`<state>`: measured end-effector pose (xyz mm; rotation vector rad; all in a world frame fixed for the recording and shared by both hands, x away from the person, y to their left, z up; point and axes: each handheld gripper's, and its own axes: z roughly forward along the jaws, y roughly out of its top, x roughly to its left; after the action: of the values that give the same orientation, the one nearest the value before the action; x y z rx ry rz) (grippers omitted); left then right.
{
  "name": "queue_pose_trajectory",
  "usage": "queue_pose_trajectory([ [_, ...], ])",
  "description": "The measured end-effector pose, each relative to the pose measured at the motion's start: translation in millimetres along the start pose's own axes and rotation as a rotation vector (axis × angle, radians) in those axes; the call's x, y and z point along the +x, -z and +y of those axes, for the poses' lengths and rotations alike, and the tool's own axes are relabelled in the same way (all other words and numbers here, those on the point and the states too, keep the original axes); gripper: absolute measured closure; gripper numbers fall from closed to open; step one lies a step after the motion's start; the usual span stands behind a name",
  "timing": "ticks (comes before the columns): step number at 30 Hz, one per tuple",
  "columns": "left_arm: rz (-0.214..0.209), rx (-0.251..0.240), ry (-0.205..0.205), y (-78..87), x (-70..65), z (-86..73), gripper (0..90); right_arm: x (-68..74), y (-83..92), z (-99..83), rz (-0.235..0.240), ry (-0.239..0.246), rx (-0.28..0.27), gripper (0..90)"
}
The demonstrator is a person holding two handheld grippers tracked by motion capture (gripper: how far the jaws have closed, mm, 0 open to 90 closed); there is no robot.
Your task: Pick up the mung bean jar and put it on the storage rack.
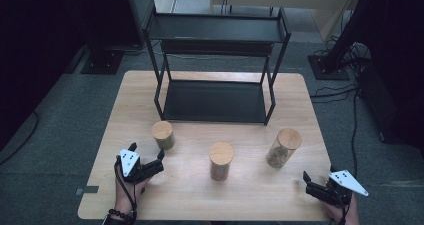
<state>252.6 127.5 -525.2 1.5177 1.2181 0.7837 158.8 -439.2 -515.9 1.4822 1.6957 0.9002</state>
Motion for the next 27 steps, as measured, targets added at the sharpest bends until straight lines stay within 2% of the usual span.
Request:
queue_pose_trajectory([
  [13, -0.005, 0.008, 0.009, -13.2, -13.5, 2.8, 3.2, -0.3, -0.2, 0.0, 0.003, -0.001, 0.001, 3.4],
  [19, -0.027, 0.017, 0.001, -21.3, -20.4, 4.7, 3.3, -0.4, -0.1, 0.0, 0.004, -0.002, 0.000, 3.4],
  [27, -0.029, 0.035, 0.011, -32.7, -21.8, 8.2, 4.5, -0.5, 0.0, 0.0, 0.009, -0.001, 0.001, 3.4],
])
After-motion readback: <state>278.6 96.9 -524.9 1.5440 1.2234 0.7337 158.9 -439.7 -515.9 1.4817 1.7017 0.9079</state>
